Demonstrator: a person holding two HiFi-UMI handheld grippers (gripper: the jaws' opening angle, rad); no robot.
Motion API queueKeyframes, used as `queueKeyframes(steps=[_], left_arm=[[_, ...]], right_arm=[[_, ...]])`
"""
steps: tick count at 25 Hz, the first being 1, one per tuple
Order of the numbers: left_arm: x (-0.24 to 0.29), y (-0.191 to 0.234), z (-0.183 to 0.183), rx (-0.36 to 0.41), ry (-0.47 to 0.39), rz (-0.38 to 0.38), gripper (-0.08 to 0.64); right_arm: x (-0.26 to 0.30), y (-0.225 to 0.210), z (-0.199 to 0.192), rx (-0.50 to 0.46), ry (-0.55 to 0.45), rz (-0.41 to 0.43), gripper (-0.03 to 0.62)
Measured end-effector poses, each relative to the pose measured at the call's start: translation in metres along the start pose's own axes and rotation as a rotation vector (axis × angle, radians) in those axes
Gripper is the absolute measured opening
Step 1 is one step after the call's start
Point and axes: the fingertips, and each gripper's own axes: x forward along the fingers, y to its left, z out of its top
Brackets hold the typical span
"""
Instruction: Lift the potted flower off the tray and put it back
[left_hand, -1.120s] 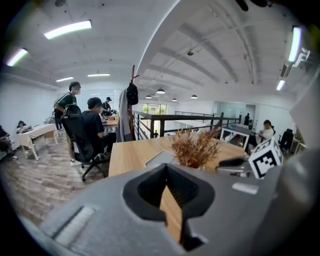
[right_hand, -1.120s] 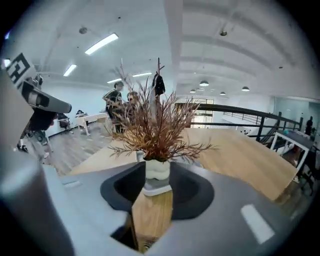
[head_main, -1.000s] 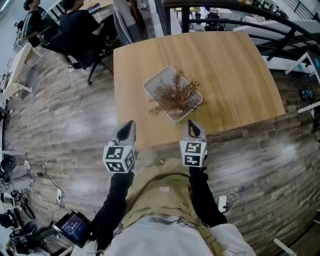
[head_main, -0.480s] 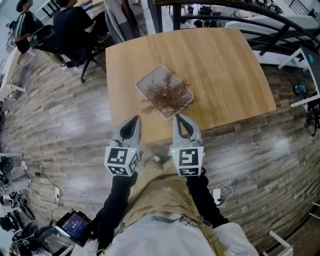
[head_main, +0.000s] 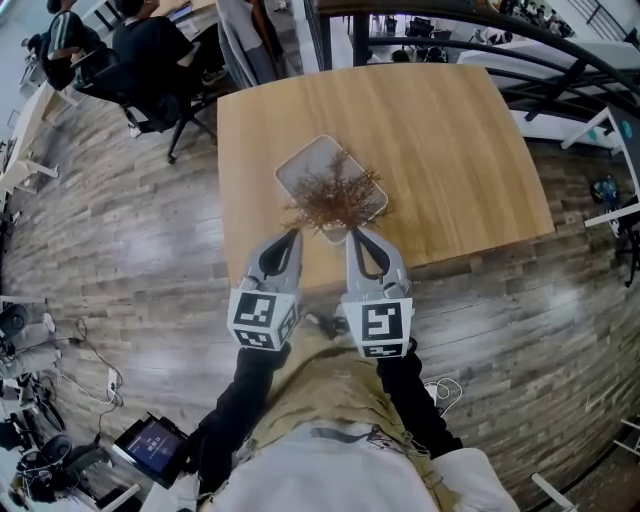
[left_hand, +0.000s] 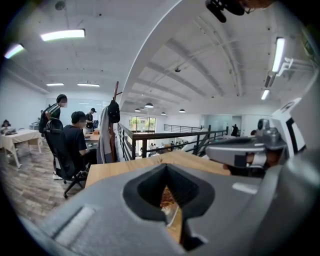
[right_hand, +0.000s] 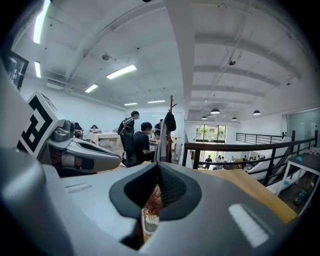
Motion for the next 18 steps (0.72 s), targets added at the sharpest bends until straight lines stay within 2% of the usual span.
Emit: queueKeyframes(steps=[18], left_arm=[[0.016, -0.007, 0.018, 0.032, -0.008, 0.032, 0.002]], right_arm=[[0.008, 0.004, 0.037, -0.013, -0.084, 0.071, 0.003]])
